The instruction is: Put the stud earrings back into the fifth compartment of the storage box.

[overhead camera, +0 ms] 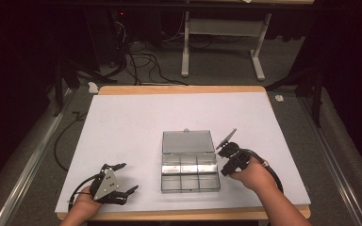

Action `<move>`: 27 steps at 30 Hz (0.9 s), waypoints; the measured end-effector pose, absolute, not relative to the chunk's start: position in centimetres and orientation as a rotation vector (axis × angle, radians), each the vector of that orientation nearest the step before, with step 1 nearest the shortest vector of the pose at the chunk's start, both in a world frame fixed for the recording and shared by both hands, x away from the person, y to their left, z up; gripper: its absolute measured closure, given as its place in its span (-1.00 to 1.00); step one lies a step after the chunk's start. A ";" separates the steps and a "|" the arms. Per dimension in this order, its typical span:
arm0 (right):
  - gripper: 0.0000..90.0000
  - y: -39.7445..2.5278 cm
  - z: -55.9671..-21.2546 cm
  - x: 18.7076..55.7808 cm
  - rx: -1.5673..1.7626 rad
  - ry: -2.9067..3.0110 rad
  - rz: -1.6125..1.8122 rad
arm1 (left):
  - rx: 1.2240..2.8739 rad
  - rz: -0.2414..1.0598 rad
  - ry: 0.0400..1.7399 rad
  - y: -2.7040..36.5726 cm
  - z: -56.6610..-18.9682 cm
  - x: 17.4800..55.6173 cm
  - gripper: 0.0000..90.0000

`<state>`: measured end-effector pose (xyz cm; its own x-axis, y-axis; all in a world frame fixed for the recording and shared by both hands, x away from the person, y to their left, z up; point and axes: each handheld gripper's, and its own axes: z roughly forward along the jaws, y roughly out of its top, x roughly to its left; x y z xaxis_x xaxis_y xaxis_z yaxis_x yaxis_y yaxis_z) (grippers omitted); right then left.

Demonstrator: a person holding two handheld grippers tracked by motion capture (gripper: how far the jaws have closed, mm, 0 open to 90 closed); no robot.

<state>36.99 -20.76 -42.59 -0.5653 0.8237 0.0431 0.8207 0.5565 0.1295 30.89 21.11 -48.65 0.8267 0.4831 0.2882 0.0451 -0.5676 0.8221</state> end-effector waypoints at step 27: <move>0.93 -20.4 -43.1 37.7 1.420 2.768 0.169 | 2.114 0.628 0.375 21.1 -48.7 30.8 -0.66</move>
